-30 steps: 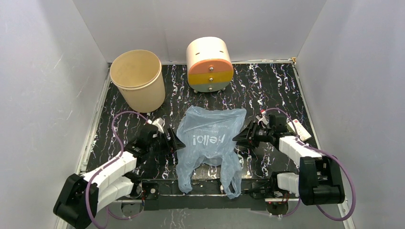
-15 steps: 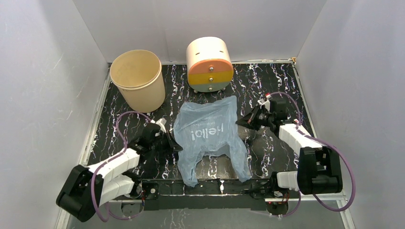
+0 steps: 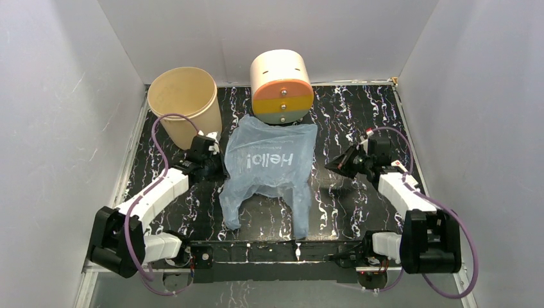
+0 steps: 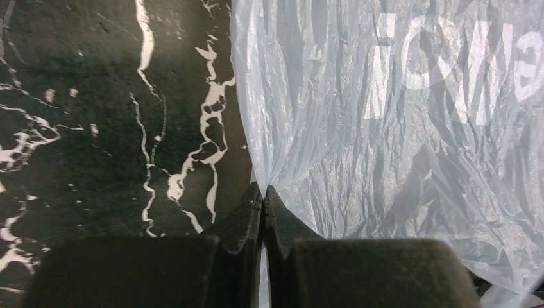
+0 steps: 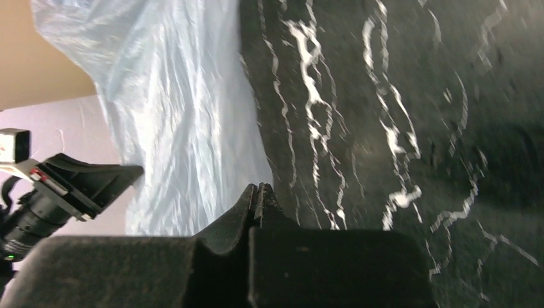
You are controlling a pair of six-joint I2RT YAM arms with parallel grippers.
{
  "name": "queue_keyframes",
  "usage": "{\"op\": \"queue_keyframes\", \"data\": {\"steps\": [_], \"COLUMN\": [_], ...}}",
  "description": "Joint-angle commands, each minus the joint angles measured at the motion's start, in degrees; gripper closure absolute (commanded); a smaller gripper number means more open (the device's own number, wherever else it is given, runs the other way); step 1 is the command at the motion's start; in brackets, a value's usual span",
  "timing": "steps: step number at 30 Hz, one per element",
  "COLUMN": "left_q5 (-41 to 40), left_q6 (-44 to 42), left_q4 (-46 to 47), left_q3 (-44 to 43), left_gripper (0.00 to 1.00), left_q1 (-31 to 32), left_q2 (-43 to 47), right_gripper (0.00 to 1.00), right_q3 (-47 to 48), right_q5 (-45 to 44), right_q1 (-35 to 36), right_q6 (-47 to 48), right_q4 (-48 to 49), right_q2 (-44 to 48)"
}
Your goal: Put the trash bags into the trash bin
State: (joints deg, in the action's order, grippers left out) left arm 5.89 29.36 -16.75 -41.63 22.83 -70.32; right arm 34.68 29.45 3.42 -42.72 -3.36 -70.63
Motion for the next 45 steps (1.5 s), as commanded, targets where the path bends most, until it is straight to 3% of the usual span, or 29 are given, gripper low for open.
{"op": "queue_keyframes", "data": {"steps": [1, 4, 6, 8, 9, 12, 15, 16, 18, 20, 23, 27, 30, 35, 37, 41, 45], "left_q5": [0.5, 2.1, 4.3, 6.4, 7.0, 8.5, 8.4, 7.8, 6.0, 2.7, 2.2, 15.6, 25.9, 13.5, 7.3, 3.7, 1.9], "left_q6": [-6.9, -7.0, -6.6, -6.3, -6.2, -5.9, -5.7, -5.6, -5.2, -4.3, -4.0, -2.3, 5.4, 8.0, 11.1, 19.5, 20.1], "left_q4": [-6.1, -5.1, -3.8, -2.0, -1.2, -0.5, -0.9, -1.2, -2.1, -3.7, -6.0, -3.6, 8.5, 12.9, 16.6, 32.2, 34.5], "left_q3": [-5.2, -4.4, -3.4, -2.1, -1.5, -1.1, -1.3, -1.3, -1.3, -1.5, -2.5, -2.7, 1.8, 2.9, 4.8, 11.6, 8.7], "left_gripper": [1.0, 1.0, 1.0, 1.0, 1.0, 1.0, 1.0, 0.91, 0.79, 0.4, 0.28, 0.26, 0.29, 0.29, 0.28, 0.27, 0.27], "left_q1": [-1.9, -2.6, -2.6, -2.6, -2.6, -2.6, -2.6, -2.6, -2.6, -2.7, -2.7, -2.5, 0.8, 19.3, 23.1, 29.9, 37.5], "left_q2": [-2.3, -3.5, -4.0, -4.3, -4.5, -6.0, -7.0, -7.0, -5.7, -2.5, 4.0, 9.5, 12.0, 9.2, 8.7, 7.0, -0.2], "right_gripper": [1.0, 0.96, 0.75, 0.4, 0.33, 0.24, 0.22, 0.21, 0.24, 0.31, 0.6, 0.95, 1.0, 1.0, 1.0, 1.0, 1.0], "right_q3": [-5.0, -3.8, -3.0, -3.2, -4.0, -5.1, -0.1, 1.4, 3.7, 6.9, 11.2, 9.4, 6.3, 0.2, -2.0, -4.5, -5.3], "right_q5": [-3.1, -2.3, 3.9, 12.2, 16.7, 21.3, 18.4, 15.9, 14.3, 16.6, 18.1, 16.7, 16.5, 13.0, 12.0, 8.2, 6.2], "right_q1": [-1.0, -1.9, -1.9, -1.8, -1.6, 1.0, 5.8, 6.8, 6.9, 6.9, 7.0, 7.0, 7.0, 7.0, 7.0, 6.9, 6.7], "right_q6": [-2.1, -0.6, 1.4, 1.6, 0.2, -3.9, -3.3, -3.1, -2.7, -0.5, 2.3, 2.3, 0.5, -5.0, -7.4, -9.5, -10.3], "right_q4": [2.6, 0.8, 1.1, 4.1, 8.1, 17.6, 18.0, 17.3, 17.3, 17.4, 13.3, 13.9, 15.6, 19.6, 21.3, 20.3, 18.7], "right_q2": [5.3, 4.9, 3.3, 0.4, -1.5, -8.4, -13.9, -15.2, -17.9, -21.5, -25.7, -25.4, -23.9, -18.7, -16.4, -11.7, -9.2]}}
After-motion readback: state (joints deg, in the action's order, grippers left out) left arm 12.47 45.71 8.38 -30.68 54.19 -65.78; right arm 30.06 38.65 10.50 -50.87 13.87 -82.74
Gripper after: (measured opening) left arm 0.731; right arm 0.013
